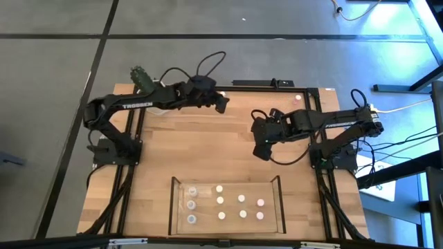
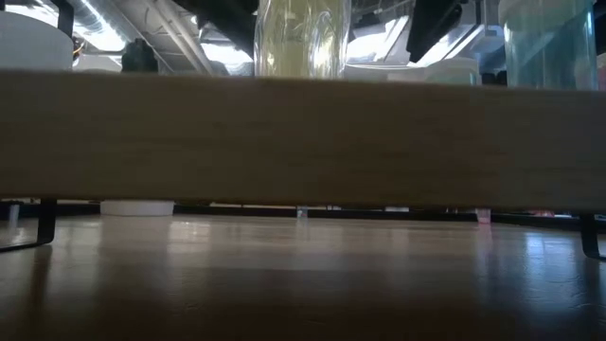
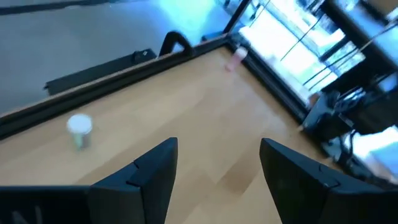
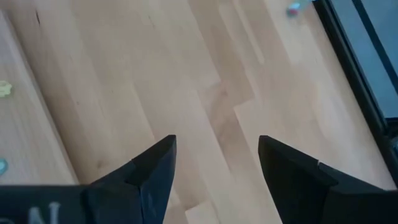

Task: Pick and place medicine bottles onto shelf by color
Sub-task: Put the pink pill bottle on the shelf aligned with the other pink pill bottles

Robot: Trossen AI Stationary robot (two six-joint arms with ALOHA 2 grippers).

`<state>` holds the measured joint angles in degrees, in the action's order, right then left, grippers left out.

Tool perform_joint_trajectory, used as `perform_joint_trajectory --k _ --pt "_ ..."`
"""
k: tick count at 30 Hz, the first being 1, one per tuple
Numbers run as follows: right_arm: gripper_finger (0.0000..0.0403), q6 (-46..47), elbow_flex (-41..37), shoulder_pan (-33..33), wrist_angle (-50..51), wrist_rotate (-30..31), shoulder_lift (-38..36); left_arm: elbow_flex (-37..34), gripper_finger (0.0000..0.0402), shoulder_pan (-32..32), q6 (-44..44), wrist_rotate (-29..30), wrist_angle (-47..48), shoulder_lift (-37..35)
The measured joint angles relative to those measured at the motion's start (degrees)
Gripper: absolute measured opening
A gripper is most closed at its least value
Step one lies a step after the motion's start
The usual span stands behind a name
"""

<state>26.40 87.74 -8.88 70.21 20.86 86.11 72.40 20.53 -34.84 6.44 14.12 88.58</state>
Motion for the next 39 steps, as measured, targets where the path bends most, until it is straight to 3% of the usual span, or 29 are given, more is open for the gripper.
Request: perform_joint_trajectory --k 5,10,15,27,34,39 --pt "0.0229 -1.29 -0.04 0.10 -1.43 0.02 0.00 0.00 0.0221 0.01 -3.06 3.19 -1.61 2.81" --pt "0.0229 -1.26 -0.04 1.35 -3.77 -0.22 0.04 0.00 0.0220 0.28 -5.56 4.86 2.91 4.22" --pt "0.0229 -1.31 -0.04 4.20 -8.00 -5.03 0.04 0.00 0.0216 0.91 -7.64 8.45 3.79 5.56" --pt "0.0229 -5.83 -0.04 7.69 -13.31 -11.95 0.04 0.00 0.0216 1.10 -8.54 8.52 3.27 11.57" --pt "0.0229 -10.07 -0.04 11.41 -12.29 -10.12 0.04 0.00 0.0216 1.34 -8.71 7.46 4.13 13.48" --pt "0.0229 -3.00 -0.04 17.30 -3.94 -3.60 -0.51 0.00 0.0216 0.84 -8.25 6.10 4.55 12.23"
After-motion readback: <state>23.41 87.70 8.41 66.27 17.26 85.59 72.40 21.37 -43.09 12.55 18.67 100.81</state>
